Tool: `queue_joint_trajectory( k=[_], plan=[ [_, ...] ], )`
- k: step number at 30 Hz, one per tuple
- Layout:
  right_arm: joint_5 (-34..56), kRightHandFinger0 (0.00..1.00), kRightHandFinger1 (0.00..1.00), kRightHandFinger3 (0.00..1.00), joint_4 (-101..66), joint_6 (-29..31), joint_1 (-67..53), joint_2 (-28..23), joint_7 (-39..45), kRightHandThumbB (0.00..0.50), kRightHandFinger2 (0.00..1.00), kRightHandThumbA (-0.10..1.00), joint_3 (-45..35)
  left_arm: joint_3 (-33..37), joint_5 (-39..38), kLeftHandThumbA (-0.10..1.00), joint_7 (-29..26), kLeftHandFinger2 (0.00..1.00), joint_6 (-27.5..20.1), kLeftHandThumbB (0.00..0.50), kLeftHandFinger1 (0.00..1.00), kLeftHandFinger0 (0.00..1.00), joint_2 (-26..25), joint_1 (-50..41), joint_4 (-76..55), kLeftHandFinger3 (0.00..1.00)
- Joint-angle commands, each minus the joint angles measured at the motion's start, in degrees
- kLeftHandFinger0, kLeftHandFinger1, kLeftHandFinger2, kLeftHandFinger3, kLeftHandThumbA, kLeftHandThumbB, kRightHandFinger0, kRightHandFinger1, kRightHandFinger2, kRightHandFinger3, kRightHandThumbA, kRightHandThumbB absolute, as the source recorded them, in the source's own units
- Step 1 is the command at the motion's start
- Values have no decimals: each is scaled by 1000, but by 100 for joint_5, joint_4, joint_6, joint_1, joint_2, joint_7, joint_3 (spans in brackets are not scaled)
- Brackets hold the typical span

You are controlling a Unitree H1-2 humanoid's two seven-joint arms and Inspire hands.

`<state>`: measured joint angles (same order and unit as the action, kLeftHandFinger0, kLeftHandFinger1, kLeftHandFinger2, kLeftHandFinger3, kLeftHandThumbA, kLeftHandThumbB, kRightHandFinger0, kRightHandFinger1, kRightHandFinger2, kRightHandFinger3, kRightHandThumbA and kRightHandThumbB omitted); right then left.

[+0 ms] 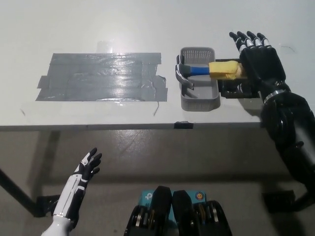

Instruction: The robot picks the hammer with right hand and hits the black area on the desk and places it back.

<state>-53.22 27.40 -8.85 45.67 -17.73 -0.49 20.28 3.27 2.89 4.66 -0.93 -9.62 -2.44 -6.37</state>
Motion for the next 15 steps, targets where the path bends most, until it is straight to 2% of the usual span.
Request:
queue_joint_trajectory(
  k=[1,11,15],
  plan=[
    [-8,1000,1000,1000,92,-38,395,38,-291,388,1000,1000,4,-29,-26,1000,87,1000,-240,39,1000,1000,-82,57,-152,1000],
    [74,1000,1000,1000,364,-28,540,122,-417,385,1000,1000,-6,-22,25,1000,103,1000,-242,51,1000,1000,-91,89,-132,1000],
    [146,1000,1000,1000,585,-35,649,160,-435,387,1000,1000,-28,-29,5,1000,113,1000,-219,36,1000,1000,-92,76,-156,1000]
  ],
)
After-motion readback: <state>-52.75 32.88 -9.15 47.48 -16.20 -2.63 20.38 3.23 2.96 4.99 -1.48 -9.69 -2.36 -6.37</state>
